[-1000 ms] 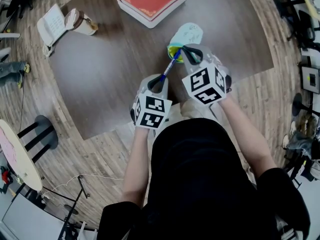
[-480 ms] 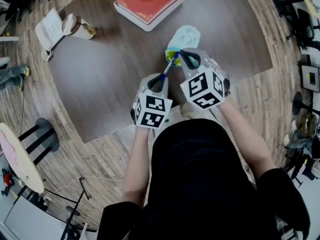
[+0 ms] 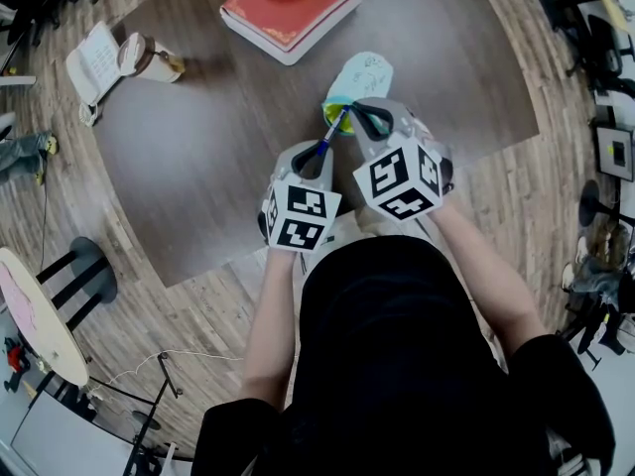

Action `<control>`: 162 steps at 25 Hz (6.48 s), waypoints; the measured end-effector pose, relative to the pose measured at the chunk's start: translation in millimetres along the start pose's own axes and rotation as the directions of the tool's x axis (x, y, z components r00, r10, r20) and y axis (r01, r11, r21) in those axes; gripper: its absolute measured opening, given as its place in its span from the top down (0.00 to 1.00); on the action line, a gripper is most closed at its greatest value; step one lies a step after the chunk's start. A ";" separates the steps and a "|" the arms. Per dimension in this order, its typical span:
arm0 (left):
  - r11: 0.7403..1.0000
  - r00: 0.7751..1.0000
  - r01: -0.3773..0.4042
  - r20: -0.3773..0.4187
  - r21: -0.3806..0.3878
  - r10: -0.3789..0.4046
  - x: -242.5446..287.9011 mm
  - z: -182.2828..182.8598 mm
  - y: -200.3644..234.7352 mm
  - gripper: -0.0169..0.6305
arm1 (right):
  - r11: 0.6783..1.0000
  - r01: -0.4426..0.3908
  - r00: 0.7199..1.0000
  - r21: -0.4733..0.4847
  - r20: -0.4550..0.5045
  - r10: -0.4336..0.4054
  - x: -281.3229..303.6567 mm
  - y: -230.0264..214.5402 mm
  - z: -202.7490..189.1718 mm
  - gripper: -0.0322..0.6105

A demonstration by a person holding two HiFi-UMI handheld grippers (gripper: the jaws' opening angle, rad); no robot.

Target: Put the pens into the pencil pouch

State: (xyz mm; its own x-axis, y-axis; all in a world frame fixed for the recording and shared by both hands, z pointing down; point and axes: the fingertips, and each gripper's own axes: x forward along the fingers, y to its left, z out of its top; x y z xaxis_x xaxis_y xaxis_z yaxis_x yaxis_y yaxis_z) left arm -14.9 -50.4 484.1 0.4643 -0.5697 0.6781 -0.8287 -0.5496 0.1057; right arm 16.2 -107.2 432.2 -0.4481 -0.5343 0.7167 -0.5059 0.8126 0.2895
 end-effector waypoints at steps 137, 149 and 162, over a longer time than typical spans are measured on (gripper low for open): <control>0.941 0.840 -0.322 0.426 -0.109 0.336 -189.2 71.4 83.3 0.98 | 0.997 0.053 0.939 -0.062 0.342 -0.029 -86.6 39.0 131.6 0.92; 0.946 0.848 -0.306 0.422 -0.104 0.320 -189.0 67.9 75.0 0.98 | 0.996 0.058 0.940 -0.064 0.341 -0.033 -94.8 40.5 128.4 0.92; 0.951 0.854 -0.293 0.420 -0.099 0.306 -187.5 64.7 71.3 0.98 | 0.996 0.072 0.944 -0.058 0.325 -0.050 -97.7 34.8 120.8 0.92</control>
State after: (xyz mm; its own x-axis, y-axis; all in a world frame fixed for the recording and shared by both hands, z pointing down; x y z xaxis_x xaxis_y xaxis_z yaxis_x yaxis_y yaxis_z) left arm -140.9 -22.3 317.5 0.2740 -0.9118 0.3058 -0.9549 -0.2957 -0.0260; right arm -46.7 -54.9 295.6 -0.6377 -0.6208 0.4561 -0.4934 0.7838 0.3770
